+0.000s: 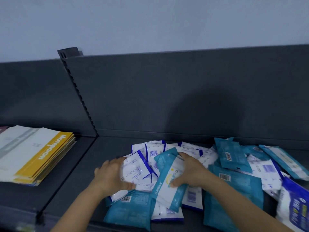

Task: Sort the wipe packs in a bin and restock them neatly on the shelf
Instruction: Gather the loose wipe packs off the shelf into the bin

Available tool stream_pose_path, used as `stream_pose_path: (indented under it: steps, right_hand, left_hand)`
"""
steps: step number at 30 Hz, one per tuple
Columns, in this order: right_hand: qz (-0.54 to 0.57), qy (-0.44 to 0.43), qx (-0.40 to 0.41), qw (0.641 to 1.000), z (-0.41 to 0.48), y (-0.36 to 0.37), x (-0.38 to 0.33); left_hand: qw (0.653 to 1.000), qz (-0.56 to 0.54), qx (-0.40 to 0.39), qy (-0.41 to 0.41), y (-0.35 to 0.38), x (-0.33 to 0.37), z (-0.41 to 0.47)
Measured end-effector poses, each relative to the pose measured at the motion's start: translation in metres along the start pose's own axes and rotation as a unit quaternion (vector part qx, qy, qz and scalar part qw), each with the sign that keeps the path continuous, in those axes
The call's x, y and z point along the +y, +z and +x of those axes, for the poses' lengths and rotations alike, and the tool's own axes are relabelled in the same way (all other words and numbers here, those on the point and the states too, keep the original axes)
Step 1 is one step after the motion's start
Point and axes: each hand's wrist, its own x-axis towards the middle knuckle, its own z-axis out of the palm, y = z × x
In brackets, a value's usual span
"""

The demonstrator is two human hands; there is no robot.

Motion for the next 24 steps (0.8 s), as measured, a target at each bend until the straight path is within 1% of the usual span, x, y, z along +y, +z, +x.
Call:
stream_pose_path:
  steps: [4, 7, 9, 11, 15, 18, 22, 24]
  right_hand:
    - [0.025, -0.025, 0.027, 0.999, -0.007, 0.004, 0.003]
    - [0.048, -0.056, 0.047, 0.996, -0.014, 0.01, 0.0]
    - [0.073, -0.075, 0.059, 0.993, -0.021, 0.01, -0.004]
    - [0.101, -0.1, 0.084, 0.986, -0.028, 0.007, -0.01]
    - [0.195, -0.145, 0.154, 0.958, -0.041, 0.002, -0.036]
    - [0.261, -0.171, 0.137, 0.94, -0.049, 0.011, -0.063]
    - [0.268, -0.189, 0.088, 0.941, -0.059, 0.057, -0.105]
    - [0.261, -0.194, 0.057, 0.944, -0.063, 0.092, -0.129]
  left_hand:
    - [0.994, -0.058, 0.089, -0.019, -0.001, 0.002, -0.019]
    - [0.98, -0.108, 0.162, -0.045, -0.008, 0.006, -0.039]
    - [0.965, -0.163, 0.195, -0.061, -0.012, 0.004, -0.051]
    - [0.951, -0.212, 0.215, -0.064, -0.015, -0.002, -0.063]
    - [0.939, -0.238, 0.241, -0.059, -0.024, -0.021, -0.094]
    - [0.929, -0.251, 0.259, -0.087, -0.031, -0.045, -0.12]
    - [0.918, -0.273, 0.26, -0.122, -0.032, -0.099, -0.166]
    - [0.903, -0.298, 0.274, -0.146, -0.031, -0.13, -0.196]
